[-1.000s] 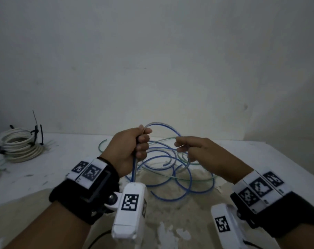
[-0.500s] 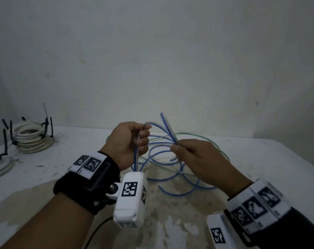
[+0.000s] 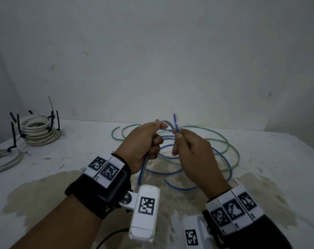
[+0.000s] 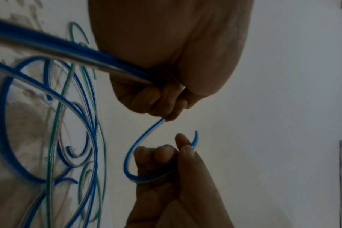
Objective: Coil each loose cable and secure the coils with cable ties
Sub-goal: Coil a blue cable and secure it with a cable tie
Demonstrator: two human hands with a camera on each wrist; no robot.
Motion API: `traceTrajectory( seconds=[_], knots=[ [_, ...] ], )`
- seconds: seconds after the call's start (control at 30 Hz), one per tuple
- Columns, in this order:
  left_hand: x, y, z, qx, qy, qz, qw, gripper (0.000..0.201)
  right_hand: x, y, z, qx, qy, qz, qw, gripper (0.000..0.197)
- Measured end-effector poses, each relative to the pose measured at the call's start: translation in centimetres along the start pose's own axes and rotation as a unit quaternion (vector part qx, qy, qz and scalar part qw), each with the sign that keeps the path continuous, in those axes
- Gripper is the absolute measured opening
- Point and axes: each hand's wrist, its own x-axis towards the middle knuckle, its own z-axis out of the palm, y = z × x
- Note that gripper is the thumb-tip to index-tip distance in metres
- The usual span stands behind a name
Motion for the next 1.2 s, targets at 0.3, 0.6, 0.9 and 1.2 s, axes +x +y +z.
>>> traceTrajectory(
  seconds=[0.3,0.6,0.9,1.2],
  knots=[
    [0.1,-0.8,1.7,0.044,-0.008,0.033,0.998,0.022,-0.8,1.3,-0.1,0.119,-0.001,0.121,0.986,0.027],
    [0.2,-2.7,3.8,0.133,0.009,0.095,0.986,0.018,-1.6,2.6,0.2,0.242,0.028,0.233,0.941,0.029],
    [0.0,-5.2,3.6,0.249,0.034,0.239,0.938,0.012,-1.2,3.2,-0.2,0.482,0.065,0.338,0.806,0.025],
    [0.1,-5.7,4.2,0.249,0.014,0.276,0.928,0.006,-0.7,3.0,-0.8,0.549,0.079,0.348,0.756,0.029]
  ],
)
